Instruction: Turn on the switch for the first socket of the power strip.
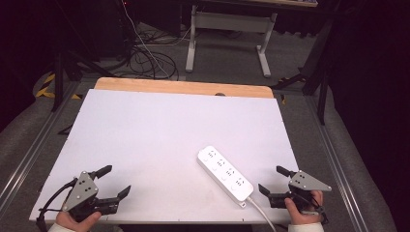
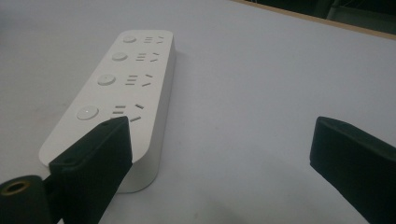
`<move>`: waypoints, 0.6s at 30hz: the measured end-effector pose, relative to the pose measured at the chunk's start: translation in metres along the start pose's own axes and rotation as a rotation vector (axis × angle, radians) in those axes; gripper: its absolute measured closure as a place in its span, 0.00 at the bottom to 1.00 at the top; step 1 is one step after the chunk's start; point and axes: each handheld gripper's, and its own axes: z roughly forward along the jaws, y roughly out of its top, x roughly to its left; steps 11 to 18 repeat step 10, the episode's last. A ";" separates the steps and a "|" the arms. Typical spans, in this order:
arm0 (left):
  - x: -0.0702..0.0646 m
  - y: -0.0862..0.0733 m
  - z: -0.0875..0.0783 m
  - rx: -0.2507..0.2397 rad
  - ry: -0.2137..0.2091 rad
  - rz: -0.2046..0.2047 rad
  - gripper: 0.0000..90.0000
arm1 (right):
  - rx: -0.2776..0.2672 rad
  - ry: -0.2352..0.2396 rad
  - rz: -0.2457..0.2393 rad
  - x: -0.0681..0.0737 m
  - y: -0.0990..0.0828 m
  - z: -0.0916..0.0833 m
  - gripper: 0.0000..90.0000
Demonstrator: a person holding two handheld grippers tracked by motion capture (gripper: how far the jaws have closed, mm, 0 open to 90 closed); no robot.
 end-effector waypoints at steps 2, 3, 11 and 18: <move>0.000 0.000 0.000 0.001 0.003 0.001 0.18 | 0.002 0.001 0.001 0.000 0.000 0.000 0.07; 0.000 0.000 0.000 0.001 0.003 0.001 0.18 | 0.001 0.001 0.001 0.000 0.000 0.000 0.07; 0.000 -0.001 0.002 -0.001 0.008 -0.016 0.18 | 0.005 -0.002 0.003 0.000 0.000 -0.001 0.08; 0.000 -0.001 0.002 -0.001 0.008 -0.016 0.18 | 0.005 -0.002 0.003 0.000 0.000 -0.001 0.08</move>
